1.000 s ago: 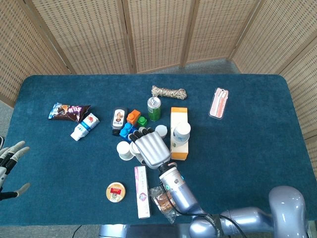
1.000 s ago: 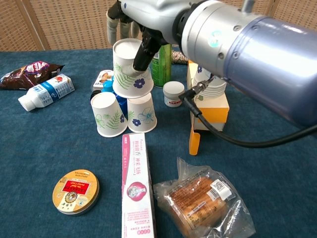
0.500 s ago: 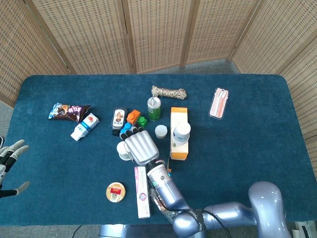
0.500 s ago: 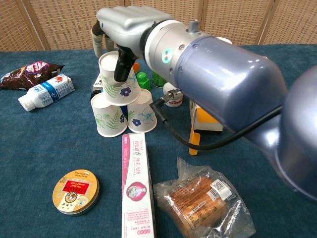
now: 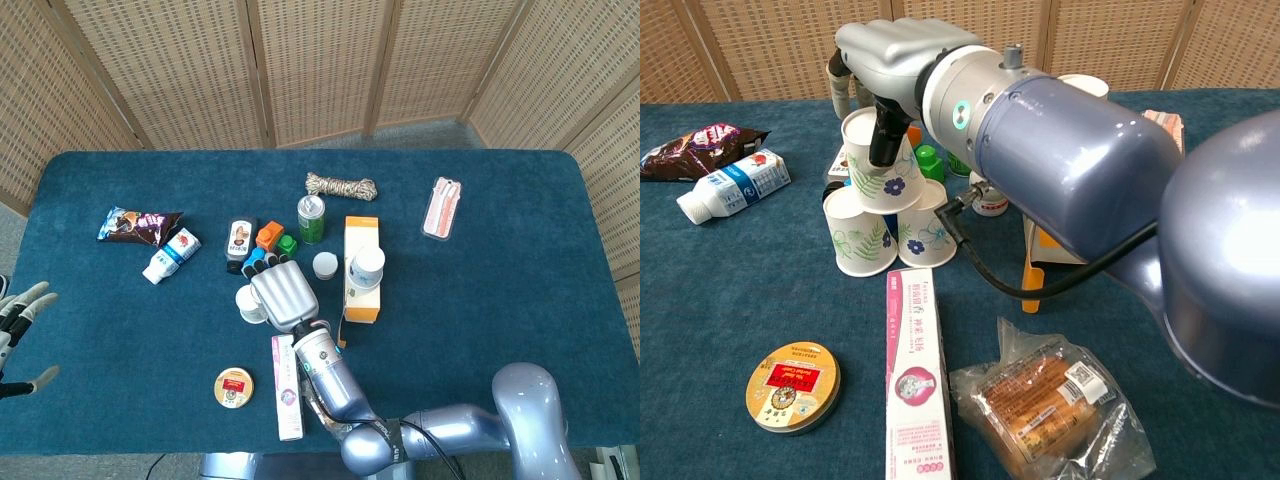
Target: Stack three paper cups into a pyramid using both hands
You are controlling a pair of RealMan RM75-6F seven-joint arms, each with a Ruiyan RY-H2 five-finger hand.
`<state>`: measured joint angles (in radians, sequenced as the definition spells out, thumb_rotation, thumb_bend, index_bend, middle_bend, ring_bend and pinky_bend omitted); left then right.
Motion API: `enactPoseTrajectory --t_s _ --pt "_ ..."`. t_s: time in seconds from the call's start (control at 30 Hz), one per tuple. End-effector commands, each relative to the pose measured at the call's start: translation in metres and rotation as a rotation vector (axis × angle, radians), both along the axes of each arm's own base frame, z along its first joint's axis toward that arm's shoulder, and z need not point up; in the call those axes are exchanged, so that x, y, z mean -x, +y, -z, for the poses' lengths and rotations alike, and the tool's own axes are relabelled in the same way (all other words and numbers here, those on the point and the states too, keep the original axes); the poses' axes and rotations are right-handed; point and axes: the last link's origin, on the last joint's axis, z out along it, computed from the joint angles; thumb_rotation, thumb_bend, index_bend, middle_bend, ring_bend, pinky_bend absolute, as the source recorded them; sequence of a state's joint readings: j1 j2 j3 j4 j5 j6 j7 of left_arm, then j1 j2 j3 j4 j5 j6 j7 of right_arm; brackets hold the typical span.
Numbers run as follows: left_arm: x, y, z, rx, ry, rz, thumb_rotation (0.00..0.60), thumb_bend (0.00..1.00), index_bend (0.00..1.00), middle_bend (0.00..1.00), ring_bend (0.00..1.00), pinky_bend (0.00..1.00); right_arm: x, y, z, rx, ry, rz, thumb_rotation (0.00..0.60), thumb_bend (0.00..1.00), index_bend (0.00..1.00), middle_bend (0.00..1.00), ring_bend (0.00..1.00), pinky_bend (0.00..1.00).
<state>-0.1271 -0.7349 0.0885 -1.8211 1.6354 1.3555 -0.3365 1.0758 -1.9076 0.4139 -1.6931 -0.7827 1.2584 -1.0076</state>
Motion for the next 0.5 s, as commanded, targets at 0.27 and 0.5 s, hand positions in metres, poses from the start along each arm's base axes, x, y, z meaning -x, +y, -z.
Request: enactPoseTrajectory --t_s 0.27,0.5 --pt "-0.0001 0.0006 0.0014 0.004 0.001 -0.001 0.600 0.31 0.08 0.00 0.00 0.00 -0.0017 -0.0001 0.0005 -0.005 0.001 0.007 0.600 0.34 0.34 0.44 0.29 0.44" --pt "0.0000 0.0009 0.0009 0.005 -0.002 -0.001 0.600 0.31 0.08 0.00 0.00 0.00 -0.0034 0.0012 0.0028 -0.011 0.008 0.008 0.600 0.30 0.33 0.43 0.29 0.44"
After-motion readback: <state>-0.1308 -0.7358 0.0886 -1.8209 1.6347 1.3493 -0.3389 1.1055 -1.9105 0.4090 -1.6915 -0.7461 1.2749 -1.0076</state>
